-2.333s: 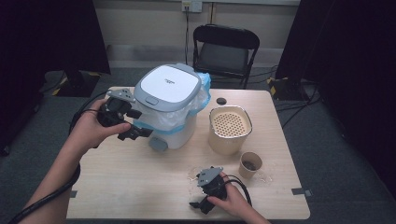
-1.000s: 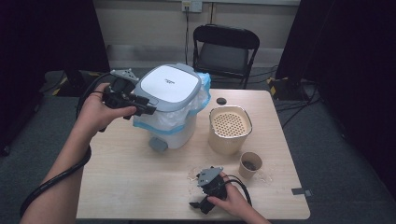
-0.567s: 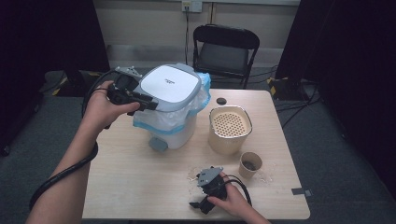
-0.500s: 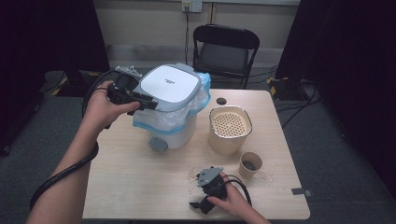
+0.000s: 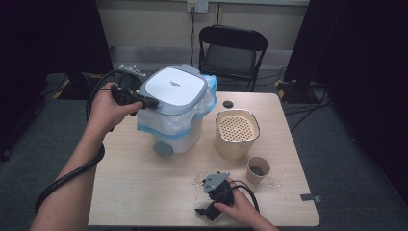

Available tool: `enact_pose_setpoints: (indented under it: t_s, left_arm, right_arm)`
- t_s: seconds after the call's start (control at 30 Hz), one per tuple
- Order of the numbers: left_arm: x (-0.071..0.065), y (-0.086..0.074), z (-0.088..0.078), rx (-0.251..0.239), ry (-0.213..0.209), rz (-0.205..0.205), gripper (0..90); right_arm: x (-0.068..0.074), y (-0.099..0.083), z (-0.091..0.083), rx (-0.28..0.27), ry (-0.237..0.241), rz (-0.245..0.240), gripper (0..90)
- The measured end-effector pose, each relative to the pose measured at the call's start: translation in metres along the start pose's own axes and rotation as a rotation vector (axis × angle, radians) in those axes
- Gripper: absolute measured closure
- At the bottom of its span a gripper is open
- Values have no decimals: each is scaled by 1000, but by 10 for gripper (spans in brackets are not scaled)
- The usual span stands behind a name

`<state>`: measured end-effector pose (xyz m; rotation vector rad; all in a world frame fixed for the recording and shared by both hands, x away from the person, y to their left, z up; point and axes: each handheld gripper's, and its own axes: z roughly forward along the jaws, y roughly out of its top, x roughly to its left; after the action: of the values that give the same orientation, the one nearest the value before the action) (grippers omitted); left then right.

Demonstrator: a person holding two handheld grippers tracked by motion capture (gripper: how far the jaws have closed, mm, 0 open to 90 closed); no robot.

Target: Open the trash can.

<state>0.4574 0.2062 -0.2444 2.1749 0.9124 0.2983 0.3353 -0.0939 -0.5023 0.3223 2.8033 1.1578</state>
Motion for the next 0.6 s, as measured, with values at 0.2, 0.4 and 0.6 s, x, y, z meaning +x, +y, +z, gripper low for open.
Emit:
enact_pose_setpoints:
  t_s: [0.2,0.4,0.6]
  left_arm:
    - [2,3,-1,-1,33,3,837]
    - [4,6,4,-22,12,-16,841]
    - [4,5,5,-26,9,-29,888]
  right_arm:
    - [0,0,0,0,0,-1,0]
    - [0,0,0,-1,0,-5,0]
    - [0,0,0,-1,0,-4,0]
